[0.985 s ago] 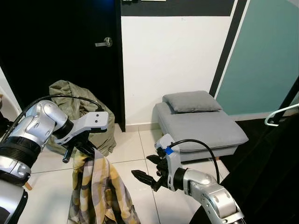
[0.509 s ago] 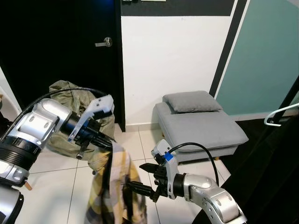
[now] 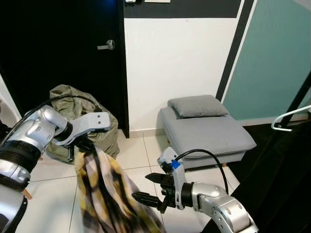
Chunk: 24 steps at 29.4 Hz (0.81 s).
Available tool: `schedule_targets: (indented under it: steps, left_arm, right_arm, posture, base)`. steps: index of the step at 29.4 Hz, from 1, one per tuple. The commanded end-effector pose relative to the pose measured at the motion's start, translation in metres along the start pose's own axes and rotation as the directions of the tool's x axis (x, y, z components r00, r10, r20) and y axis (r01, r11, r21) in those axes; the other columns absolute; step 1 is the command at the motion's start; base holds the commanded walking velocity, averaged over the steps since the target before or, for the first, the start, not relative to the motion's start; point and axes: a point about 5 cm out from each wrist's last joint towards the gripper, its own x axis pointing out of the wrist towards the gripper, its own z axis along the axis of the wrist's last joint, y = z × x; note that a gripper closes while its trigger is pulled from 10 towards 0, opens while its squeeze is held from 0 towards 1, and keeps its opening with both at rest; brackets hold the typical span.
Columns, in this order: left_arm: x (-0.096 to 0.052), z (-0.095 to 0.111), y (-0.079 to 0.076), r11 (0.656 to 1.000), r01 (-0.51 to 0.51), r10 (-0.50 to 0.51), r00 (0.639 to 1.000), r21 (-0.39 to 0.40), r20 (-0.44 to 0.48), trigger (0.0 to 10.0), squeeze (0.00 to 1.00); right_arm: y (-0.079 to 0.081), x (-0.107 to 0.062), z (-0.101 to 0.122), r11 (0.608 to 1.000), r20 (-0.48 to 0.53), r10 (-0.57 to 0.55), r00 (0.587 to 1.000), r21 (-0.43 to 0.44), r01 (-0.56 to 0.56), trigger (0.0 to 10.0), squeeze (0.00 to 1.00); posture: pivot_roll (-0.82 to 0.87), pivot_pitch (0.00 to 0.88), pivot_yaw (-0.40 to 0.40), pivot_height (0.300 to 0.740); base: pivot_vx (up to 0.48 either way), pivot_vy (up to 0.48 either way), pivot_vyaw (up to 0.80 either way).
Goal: Hang hanger
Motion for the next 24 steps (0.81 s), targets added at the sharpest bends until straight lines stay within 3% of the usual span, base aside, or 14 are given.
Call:
schedule_targets:
  steps: [1, 9, 12, 14, 15, 17, 19, 20, 21, 22, 23, 24]
  left_arm:
    - [-0.007, 0.016, 0.006, 1.000, -0.023, 0.023, 0.997, -0.003, 0.073, 10.0, 0.00]
    - [-0.005, 0.015, -0.003, 0.998, 0.068, -0.068, 0.993, 0.008, 0.100, 10.0, 0.00]
    - [-0.003, 0.014, -0.002, 0.998, 0.066, -0.067, 0.993, 0.015, 0.098, 10.0, 0.00]
    - [0.001, 0.014, -0.001, 0.999, 0.049, -0.046, 0.991, -0.021, 0.122, 10.0, 0.00]
    - [0.005, 0.013, -0.001, 0.998, 0.034, -0.026, 0.990, -0.060, 0.136, 10.0, 0.00]
    - [0.018, 0.010, -0.002, 0.970, -0.036, 0.077, 0.983, -0.239, 0.167, 10.0, 0.00]
    - [0.018, 0.010, -0.002, 0.970, -0.036, 0.077, 0.983, -0.239, 0.167, 10.0, 0.00]
    - [0.025, 0.006, -0.004, 0.944, -0.086, 0.144, 0.976, -0.319, 0.163, 10.0, 0.00]
    - [0.025, 0.006, -0.004, 0.944, -0.086, 0.144, 0.976, -0.319, 0.163, 10.0, 0.00]
    - [0.034, 0.001, -0.008, 0.906, -0.126, 0.203, 0.967, -0.404, 0.153, 10.0, 0.00]
    - [0.043, -0.002, -0.015, 0.857, -0.153, 0.262, 0.952, -0.493, 0.160, 10.0, 0.00]
    - [0.043, -0.002, -0.015, 0.857, -0.153, 0.262, 0.952, -0.493, 0.160, 10.0, 0.00]
  right_arm:
    - [0.004, 0.000, -0.002, 1.000, -0.011, 0.012, 1.000, -0.004, -0.012, 10.0, 0.00]
    - [0.005, 0.001, -0.002, 1.000, -0.013, 0.020, 1.000, 0.000, -0.020, 10.0, 0.00]
    - [0.006, 0.001, -0.002, 1.000, -0.014, 0.020, 1.000, 0.000, -0.020, 10.0, 0.00]
    - [0.001, 0.001, -0.001, 0.999, 0.006, -0.028, 1.000, -0.018, 0.028, 10.0, 0.00]
    - [-0.005, 0.000, 0.000, 0.995, 0.030, -0.091, 0.995, -0.029, 0.092, 10.0, 0.00]
    - [-0.030, -0.005, 0.012, 0.931, 0.149, -0.362, 0.920, 0.014, 0.365, 10.0, 0.00]
    - [-0.030, -0.005, 0.012, 0.931, 0.149, -0.362, 0.920, 0.014, 0.365, 10.0, 0.00]
    - [-0.038, -0.011, 0.021, 0.884, 0.226, -0.465, 0.856, 0.065, 0.463, 10.0, 0.00]
    - [-0.038, -0.011, 0.021, 0.884, 0.226, -0.465, 0.856, 0.065, 0.463, 10.0, 0.00]
    - [-0.040, -0.016, 0.025, 0.853, 0.267, -0.517, 0.813, 0.085, 0.515, 10.0, 0.00]
    - [-0.036, -0.018, 0.023, 0.846, 0.273, -0.528, 0.804, 0.088, 0.526, 10.0, 0.00]
    - [-0.036, -0.018, 0.023, 0.846, 0.273, -0.528, 0.804, 0.088, 0.526, 10.0, 0.00]
  posture:
    - [0.08, 0.085, -0.010, 0.740]
    - [0.08, 0.081, -0.009, 0.740]
    - [0.07, 0.079, -0.008, 0.740]
    - [0.07, 0.076, -0.009, 0.740]
    - [0.07, 0.073, -0.008, 0.740]
    - [0.06, 0.068, 0.000, 0.740]
    - [0.06, 0.068, 0.000, 0.740]
    - [0.04, 0.065, 0.003, 0.740]
    - [0.04, 0.065, 0.003, 0.740]
    - [0.03, 0.061, 0.007, 0.740]
    - [0.02, 0.058, 0.011, 0.740]
    - [0.02, 0.058, 0.011, 0.740]
  base:
    - [0.000, 0.000, 0.00]
    - [0.000, 0.000, 0.00]
    - [0.000, 0.000, 0.00]
    - [0.000, 0.000, 0.00]
    - [0.000, 0.000, 0.00]
    - [0.000, 0.000, 0.00]
    - [0.000, 0.000, 0.00]
    - [0.000, 0.000, 0.00]
    - [0.000, 0.000, 0.00]
    - [0.000, 0.000, 0.00]
    - [0.000, 0.000, 0.00]
    - [0.000, 0.000, 0.00]
